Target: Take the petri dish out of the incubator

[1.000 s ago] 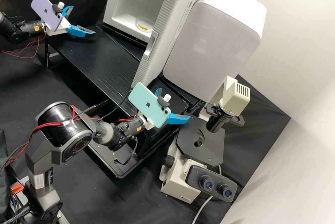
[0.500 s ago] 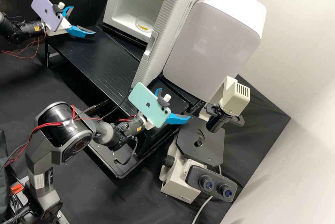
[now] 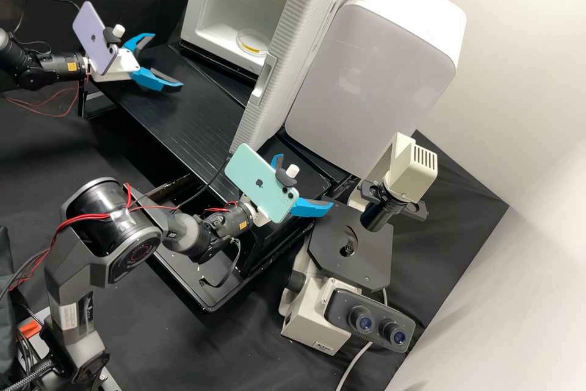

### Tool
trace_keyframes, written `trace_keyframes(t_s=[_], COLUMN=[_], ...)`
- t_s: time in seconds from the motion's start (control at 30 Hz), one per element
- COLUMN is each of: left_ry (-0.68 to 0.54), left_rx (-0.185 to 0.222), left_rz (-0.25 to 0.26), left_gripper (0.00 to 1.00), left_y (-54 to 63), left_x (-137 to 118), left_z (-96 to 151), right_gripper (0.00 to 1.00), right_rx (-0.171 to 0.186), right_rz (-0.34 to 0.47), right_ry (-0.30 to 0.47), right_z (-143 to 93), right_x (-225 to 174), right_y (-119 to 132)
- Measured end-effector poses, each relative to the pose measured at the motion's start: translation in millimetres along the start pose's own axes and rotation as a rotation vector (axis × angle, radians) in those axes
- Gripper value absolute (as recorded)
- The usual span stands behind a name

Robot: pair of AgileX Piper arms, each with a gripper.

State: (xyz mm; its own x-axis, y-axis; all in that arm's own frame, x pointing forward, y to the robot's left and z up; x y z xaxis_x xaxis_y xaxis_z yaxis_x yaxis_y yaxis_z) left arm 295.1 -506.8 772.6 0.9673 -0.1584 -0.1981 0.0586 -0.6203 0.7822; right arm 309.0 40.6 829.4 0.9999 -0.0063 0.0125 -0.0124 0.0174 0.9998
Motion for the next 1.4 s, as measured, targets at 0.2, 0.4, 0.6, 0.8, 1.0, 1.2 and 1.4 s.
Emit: trace_keyframes(t_s=[0.2, 0.4, 0.6, 0.8, 1.0, 1.2, 1.4], left_ry=[-0.099, -0.162, -0.176, -0.158, -0.140, -0.108, -0.073], left_rx=[0.009, 0.050, 0.074, 0.093, 0.092, 0.077, 0.051], left_rz=[0.006, 0.031, 0.050, 0.069, 0.068, 0.037, 0.054], left_gripper=[1.00, 1.00, 1.00, 1.00, 1.00, 1.00, 1.00], left_y=[1.5, 6.0, 10.8, 20.9, 30.8, 40.1, 53.8], left_x=[6.8, 17.3, 27.1, 45.3, 76.3, 114.2, 139.9], left_z=[30.4, 51.5, 58.4, 61.0, 60.6, 57.9, 59.3], right_gripper=[1.00, 1.00, 1.00, 1.00, 1.00, 1.00, 1.00], right_rx=[0.000, 0.000, 0.000, 0.000, 0.000, 0.000, 0.000], right_rz=[0.000, 0.000, 0.000, 0.000, 0.000, 0.000, 0.000], right_ry=[0.000, 0.000, 0.000, 0.000, 0.000, 0.000, 0.000], right_z=[0.0, 0.0, 0.0, 0.0, 0.0, 0.0, 0.0], right_x=[0.0, 0.0, 0.0, 0.0, 0.0, 0.0, 0.0], right_y=[0.0, 0.0, 0.0, 0.0, 0.0, 0.0, 0.0])
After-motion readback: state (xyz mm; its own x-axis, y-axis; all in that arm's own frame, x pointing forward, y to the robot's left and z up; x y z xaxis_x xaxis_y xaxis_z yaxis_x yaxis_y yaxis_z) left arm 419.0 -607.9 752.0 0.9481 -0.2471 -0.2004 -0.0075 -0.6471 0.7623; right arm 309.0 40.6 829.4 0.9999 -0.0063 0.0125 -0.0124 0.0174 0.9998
